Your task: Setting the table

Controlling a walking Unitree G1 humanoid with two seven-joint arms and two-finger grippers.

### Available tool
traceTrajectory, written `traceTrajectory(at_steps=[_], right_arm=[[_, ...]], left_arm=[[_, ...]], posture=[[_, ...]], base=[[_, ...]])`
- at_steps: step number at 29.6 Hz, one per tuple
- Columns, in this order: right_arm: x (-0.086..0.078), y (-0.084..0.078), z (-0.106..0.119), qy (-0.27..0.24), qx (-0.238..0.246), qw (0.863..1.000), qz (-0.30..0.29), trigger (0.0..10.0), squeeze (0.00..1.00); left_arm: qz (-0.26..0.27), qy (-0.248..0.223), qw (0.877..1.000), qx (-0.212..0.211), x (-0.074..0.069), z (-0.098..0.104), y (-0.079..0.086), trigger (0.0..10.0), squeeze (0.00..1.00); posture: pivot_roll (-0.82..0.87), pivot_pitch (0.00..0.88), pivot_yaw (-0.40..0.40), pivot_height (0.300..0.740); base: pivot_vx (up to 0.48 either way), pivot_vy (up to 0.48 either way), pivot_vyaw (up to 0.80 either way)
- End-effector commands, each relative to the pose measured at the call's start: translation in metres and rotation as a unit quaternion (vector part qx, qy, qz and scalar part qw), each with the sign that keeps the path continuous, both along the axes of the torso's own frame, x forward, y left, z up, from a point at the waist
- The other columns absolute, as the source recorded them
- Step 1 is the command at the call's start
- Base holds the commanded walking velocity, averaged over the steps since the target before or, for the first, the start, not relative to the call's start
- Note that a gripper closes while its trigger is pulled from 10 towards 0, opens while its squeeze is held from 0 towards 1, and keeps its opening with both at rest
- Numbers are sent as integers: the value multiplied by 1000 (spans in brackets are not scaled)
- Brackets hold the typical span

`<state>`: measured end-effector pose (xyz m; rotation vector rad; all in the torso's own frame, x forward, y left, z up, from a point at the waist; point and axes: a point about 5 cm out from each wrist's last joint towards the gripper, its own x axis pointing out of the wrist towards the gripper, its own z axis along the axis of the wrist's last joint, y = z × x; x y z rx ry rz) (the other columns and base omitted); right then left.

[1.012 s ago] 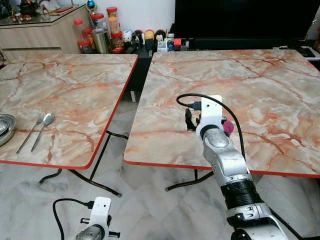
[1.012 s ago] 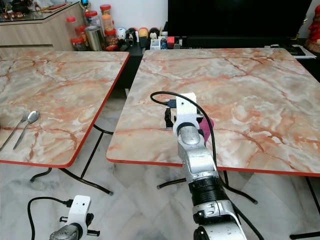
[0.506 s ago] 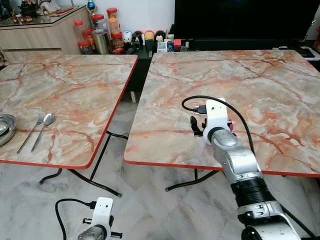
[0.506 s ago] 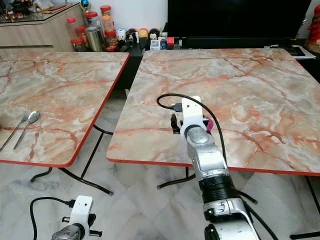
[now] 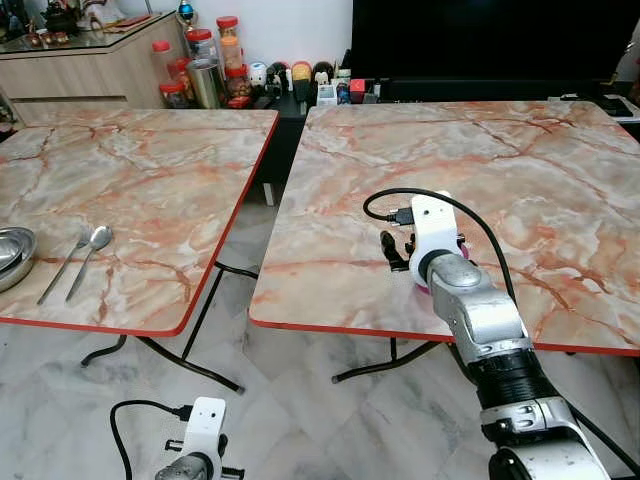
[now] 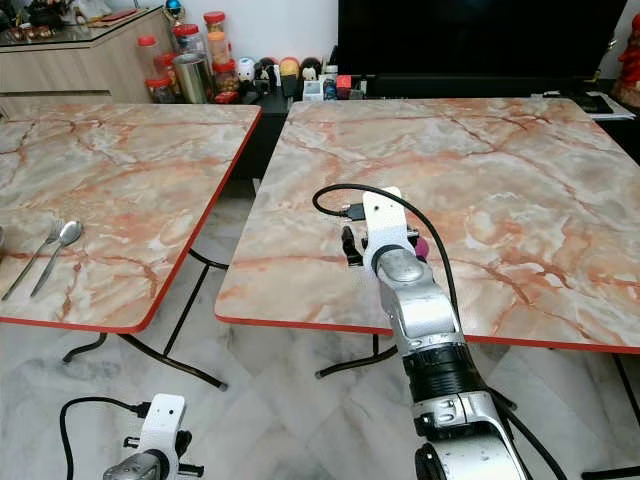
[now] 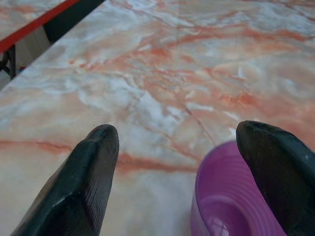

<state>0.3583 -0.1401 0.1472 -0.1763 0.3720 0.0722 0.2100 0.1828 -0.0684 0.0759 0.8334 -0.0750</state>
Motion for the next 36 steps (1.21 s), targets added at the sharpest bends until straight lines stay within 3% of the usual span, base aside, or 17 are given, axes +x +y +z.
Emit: traceTrajectory(at_steps=[1,36], right_arm=[[-1,0,0,5,-3,1000,2,10000,0],[-10,-7,-24,46,-4,999,14,10000,0]], left_arm=[[4,15,1000,1,-7,-4,3,10000,0],[-2,26,1000,-4,-11,-7,1,10000,0]], posture=[[-122,0,64,740],[-124,0,69,740]], base=[[0,0,0],[0,0,0]])
